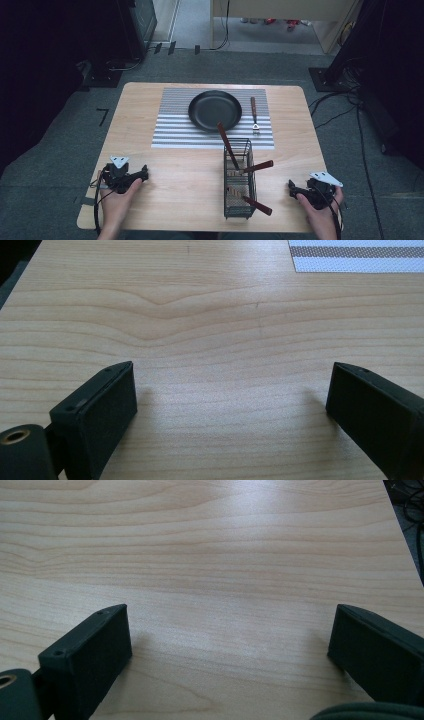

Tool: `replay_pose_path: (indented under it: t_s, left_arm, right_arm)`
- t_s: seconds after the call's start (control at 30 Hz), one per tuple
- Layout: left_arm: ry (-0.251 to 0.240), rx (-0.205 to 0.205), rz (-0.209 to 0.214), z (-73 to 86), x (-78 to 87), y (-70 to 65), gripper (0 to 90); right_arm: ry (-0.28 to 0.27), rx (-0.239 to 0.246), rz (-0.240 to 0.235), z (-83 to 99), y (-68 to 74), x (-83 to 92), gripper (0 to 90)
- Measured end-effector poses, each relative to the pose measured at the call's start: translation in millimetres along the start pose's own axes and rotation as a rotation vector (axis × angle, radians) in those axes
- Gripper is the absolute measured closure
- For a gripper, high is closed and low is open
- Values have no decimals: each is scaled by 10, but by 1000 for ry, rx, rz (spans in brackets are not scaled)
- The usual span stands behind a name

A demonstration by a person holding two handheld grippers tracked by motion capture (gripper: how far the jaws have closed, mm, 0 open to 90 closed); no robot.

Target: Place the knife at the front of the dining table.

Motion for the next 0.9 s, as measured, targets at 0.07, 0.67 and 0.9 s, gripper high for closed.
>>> replay_pose_path:
  t_s: [0.07,0.67,0.9]
  left_arm:
    - [2,-4,4,-4,-6,4,58]
    - [-118,-2,86,-385,401,-307,66]
    - [-180,-30,185,-642,553,-640,67]
  right_arm:
    - [0,0,0,0,0,0,33]
    - [0,0,0,0,0,0,33]
    - [0,-1,0,0,0,0,33]
Point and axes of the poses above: each handheld gripper's, and its own axes: x roughly backward along the jaws, z roughly out of its underside, y roughly to its left, the point moved 2 cm from there along -x, roughly forward along the jaws, and after that the axes turned 8 degrees about -x, right-handed, at the moved point
